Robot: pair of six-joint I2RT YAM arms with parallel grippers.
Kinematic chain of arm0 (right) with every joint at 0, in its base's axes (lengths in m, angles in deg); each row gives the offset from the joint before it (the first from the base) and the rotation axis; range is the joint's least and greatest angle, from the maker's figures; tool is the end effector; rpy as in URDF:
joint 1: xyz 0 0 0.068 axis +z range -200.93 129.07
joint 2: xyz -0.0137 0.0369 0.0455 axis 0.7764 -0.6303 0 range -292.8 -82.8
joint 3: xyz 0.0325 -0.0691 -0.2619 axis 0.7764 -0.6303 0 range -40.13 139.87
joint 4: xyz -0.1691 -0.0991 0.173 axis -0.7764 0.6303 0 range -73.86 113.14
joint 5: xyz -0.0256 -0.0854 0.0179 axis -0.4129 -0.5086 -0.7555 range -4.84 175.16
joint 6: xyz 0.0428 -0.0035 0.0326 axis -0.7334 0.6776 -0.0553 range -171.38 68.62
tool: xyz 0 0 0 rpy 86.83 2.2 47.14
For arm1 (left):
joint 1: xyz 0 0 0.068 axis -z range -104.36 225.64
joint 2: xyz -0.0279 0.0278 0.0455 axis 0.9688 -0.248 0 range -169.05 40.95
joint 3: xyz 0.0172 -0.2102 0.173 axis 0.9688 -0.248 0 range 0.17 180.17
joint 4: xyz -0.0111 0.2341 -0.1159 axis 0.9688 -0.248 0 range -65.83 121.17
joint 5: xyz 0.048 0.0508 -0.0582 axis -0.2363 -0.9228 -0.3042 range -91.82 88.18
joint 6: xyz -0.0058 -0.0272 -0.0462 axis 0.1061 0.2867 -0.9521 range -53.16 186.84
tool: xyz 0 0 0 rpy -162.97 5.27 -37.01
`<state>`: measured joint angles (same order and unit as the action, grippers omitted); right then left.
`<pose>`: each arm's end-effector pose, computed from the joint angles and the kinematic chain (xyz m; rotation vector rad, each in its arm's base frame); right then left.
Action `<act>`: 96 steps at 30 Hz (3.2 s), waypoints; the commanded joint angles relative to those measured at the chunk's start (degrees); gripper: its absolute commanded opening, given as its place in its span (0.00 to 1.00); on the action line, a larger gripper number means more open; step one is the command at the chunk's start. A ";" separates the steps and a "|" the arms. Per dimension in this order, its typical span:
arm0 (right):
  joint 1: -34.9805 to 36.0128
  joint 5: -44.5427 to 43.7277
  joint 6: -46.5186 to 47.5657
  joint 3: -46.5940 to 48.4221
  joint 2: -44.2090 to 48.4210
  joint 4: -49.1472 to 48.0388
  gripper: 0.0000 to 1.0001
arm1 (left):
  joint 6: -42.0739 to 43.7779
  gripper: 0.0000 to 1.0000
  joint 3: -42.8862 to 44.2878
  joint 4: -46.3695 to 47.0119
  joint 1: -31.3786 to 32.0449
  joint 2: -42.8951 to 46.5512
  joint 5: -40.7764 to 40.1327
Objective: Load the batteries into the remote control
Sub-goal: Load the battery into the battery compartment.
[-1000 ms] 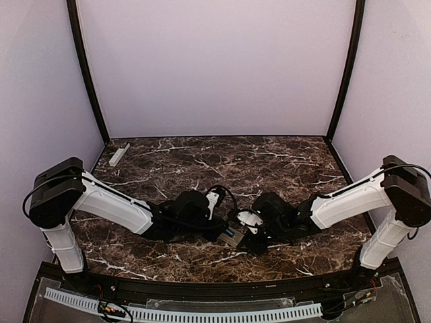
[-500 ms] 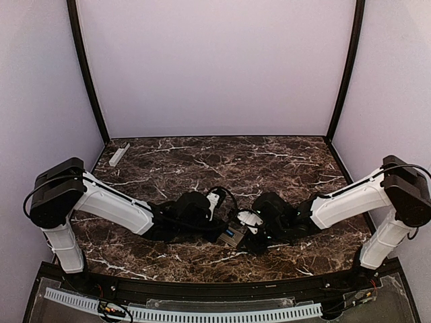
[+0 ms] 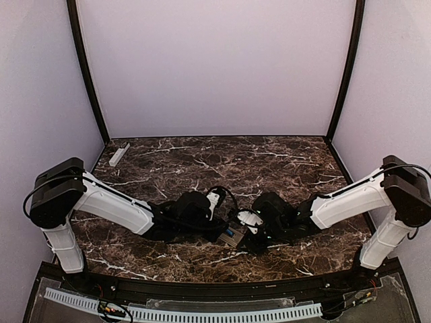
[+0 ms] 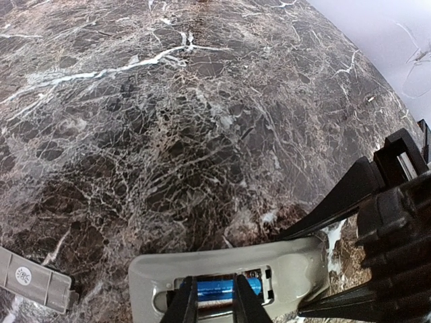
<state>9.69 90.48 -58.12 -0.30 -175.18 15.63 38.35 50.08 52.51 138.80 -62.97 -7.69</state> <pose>0.1418 0.2586 0.1330 -1.2042 2.2788 0.5913 0.1695 -0.3268 0.1477 0.6108 2.1690 -0.8027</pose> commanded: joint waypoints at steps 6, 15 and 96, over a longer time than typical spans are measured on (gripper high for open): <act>0.80 0.92 -0.55 -0.65 -2.20 1.92 0.47 | 2.02 0.20 -0.31 -2.35 -0.31 2.67 -1.36; 0.77 0.84 -0.49 -0.55 -2.28 2.00 0.47 | 3.03 0.27 -0.97 0.10 -0.26 3.73 1.25; 0.78 0.56 -0.88 -1.49 -1.80 0.73 0.36 | 21.21 0.56 11.62 -24.88 -0.53 -2.20 -0.60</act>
<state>9.78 91.03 -57.97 -0.41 -175.53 14.47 58.17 61.65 32.45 138.25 -66.60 -6.64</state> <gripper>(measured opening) 0.486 0.571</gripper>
